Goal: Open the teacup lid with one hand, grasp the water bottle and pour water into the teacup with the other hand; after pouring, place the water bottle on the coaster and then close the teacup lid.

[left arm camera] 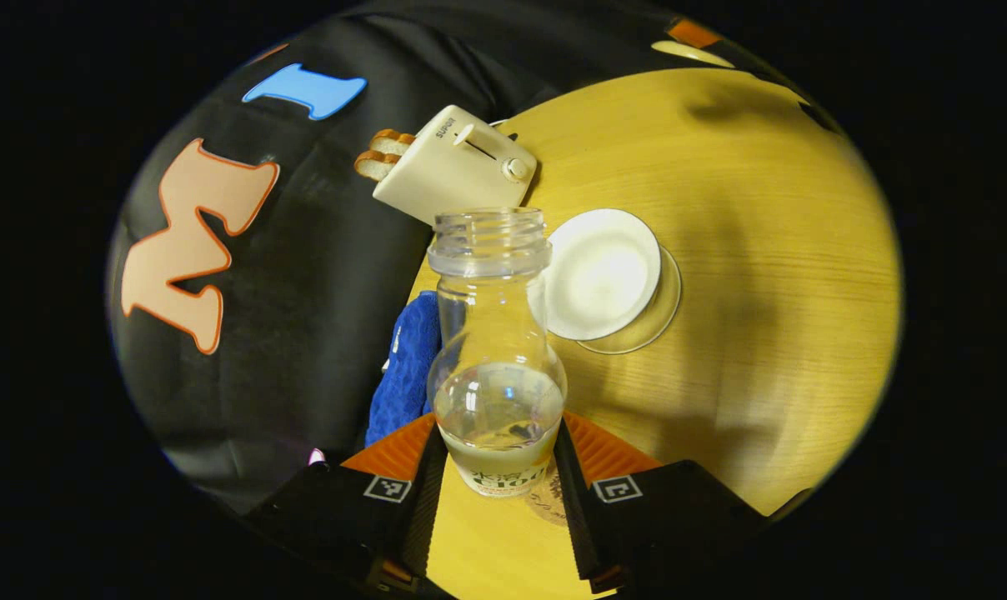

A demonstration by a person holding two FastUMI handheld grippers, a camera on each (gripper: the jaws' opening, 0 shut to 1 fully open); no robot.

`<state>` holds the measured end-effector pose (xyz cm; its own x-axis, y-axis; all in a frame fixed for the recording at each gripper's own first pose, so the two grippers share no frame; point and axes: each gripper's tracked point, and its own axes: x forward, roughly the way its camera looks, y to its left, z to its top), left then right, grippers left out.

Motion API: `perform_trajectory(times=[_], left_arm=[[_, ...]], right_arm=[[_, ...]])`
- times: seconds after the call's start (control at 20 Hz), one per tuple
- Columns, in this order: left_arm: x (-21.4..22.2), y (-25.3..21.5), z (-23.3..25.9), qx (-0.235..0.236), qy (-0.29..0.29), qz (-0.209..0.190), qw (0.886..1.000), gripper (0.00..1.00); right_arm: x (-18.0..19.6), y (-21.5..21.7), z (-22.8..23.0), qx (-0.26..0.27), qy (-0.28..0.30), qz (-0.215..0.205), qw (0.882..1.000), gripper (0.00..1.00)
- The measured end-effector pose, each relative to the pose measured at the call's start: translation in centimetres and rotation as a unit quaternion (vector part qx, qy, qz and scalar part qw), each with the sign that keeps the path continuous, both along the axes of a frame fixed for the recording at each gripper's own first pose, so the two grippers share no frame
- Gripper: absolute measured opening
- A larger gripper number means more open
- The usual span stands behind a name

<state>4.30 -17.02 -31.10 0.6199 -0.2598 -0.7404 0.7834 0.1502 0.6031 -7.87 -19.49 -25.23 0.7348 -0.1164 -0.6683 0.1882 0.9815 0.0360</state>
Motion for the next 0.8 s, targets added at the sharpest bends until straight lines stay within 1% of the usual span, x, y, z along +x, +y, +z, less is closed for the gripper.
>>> perform_trajectory(times=[0.2, 0.25, 0.3, 0.35, 0.4, 0.45, 0.5, 0.55, 0.8], left_arm=[[0.6, -0.1, 0.1, 0.048, -0.014, -0.017, 0.999, 0.64], [0.5, 0.0, 0.0, 0.058, -0.015, -0.02, 0.998, 0.64], [0.4, 0.2, -0.1, 0.071, -0.015, -0.022, 0.997, 0.64], [0.4, 0.3, -0.3, 0.085, -0.016, -0.028, 0.996, 0.64], [0.6, 0.3, -0.3, 0.102, -0.018, -0.033, 0.994, 0.64], [0.8, 0.4, -0.5, 0.119, -0.022, -0.04, 0.992, 0.64], [0.9, 0.6, -0.5, 0.134, -0.024, -0.047, 0.99, 0.64], [1.0, 1.0, -0.5, 0.153, -0.024, -0.048, 0.987, 0.64], [1.0, 1.8, -0.1, 0.201, -0.026, -0.059, 0.978, 0.64]], right_arm=[[-0.2, -0.3, -0.5, 0.007, 0.001, 0.004, 1.0, 0.27], [-0.2, -0.3, -0.6, 0.008, 0.0, 0.005, 1.0, 0.29], [-0.2, -0.4, -0.7, 0.009, 0.0, 0.006, 1.0, 0.27], [-0.2, -0.5, -0.8, 0.01, 0.001, 0.008, 1.0, 0.27], [-0.2, -0.6, -0.9, 0.011, 0.002, 0.008, 1.0, 0.27], [-0.4, -0.7, -1.0, 0.012, 0.004, 0.009, 1.0, 0.29], [-0.4, -0.8, -1.2, 0.014, 0.005, 0.01, 1.0, 0.27], [-0.4, -0.9, -1.3, 0.015, 0.006, 0.01, 1.0, 0.27], [-0.5, -0.9, -1.8, 0.019, 0.006, 0.014, 1.0, 0.27]])
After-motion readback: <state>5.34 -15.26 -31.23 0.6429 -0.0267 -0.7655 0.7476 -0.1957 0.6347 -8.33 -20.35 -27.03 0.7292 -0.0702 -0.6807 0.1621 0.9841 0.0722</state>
